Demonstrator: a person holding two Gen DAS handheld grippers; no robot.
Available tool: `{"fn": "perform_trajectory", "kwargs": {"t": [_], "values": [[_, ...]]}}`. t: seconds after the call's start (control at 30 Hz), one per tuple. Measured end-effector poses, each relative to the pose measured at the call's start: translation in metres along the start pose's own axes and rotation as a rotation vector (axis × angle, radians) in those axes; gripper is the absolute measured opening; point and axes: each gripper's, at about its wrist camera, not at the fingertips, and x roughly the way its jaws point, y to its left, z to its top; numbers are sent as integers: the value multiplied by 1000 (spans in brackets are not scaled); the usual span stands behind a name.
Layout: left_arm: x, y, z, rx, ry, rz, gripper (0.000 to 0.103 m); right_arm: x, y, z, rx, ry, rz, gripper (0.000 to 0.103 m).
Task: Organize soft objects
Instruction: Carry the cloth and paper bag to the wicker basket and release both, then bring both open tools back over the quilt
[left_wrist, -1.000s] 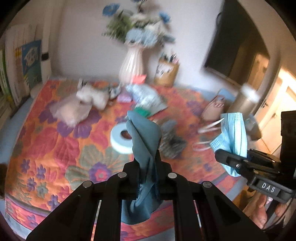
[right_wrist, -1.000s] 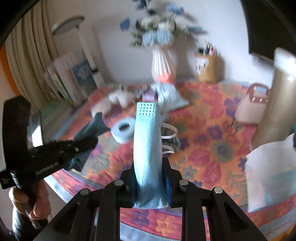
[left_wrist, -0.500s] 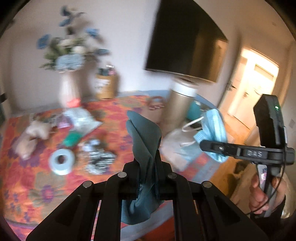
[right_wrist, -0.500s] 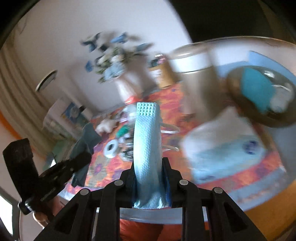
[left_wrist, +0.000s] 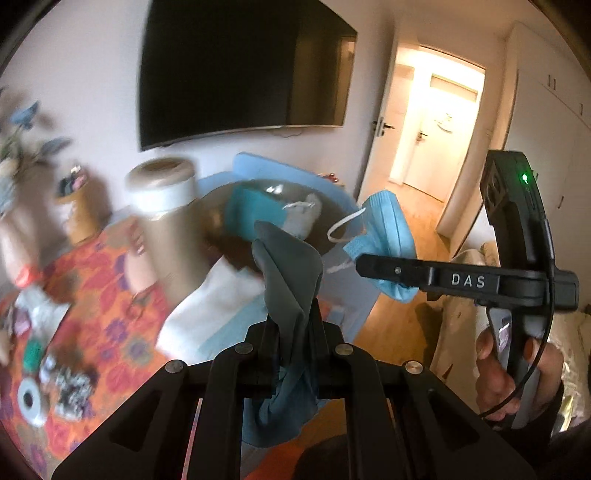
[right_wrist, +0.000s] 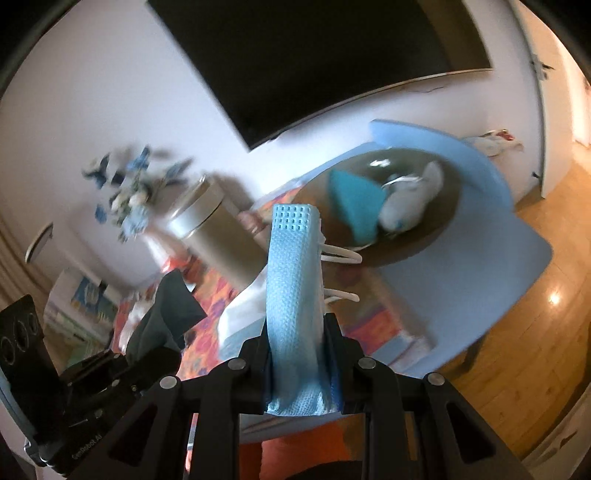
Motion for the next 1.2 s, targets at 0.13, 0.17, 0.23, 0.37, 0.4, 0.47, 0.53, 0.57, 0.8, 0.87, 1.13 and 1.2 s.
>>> {"fn": "perform_trajectory", "kwargs": {"t": [0.13,0.17,0.23,0.37,0.4,0.47,0.53,0.57,0.8,0.87,1.13,1.2], "values": [[20,-11,35,-6,-31,-20,9,-11,-21,27,48,-62,0,23],[28,-11,46,-16,-38,-24,9,-12,-24,35,53,-78,-2,23],[40,-13,59,-33,-40,-20,9,-12,-30,54,64,-112,-13,23],[71,-13,81,-43,-47,43,9,4,-41,91,87,-137,-19,23],[82,-12,85,-47,-41,64,9,11,-43,100,87,-131,-37,23],[96,-10,88,-51,-34,88,9,25,-49,113,81,-115,-78,23],[112,-9,91,-44,-24,119,9,42,-56,122,94,-84,-92,23],[121,-8,92,-44,-14,131,9,51,-59,126,107,-68,-94,24],[152,3,83,-62,13,149,58,97,-83,133,156,89,-110,54],[146,0,79,-60,-10,141,72,95,-92,132,190,75,-89,58],[125,-17,70,-8,-27,98,73,71,-98,117,224,41,-79,59],[112,-20,62,1,-30,90,73,63,-93,110,228,31,-62,59]]}}
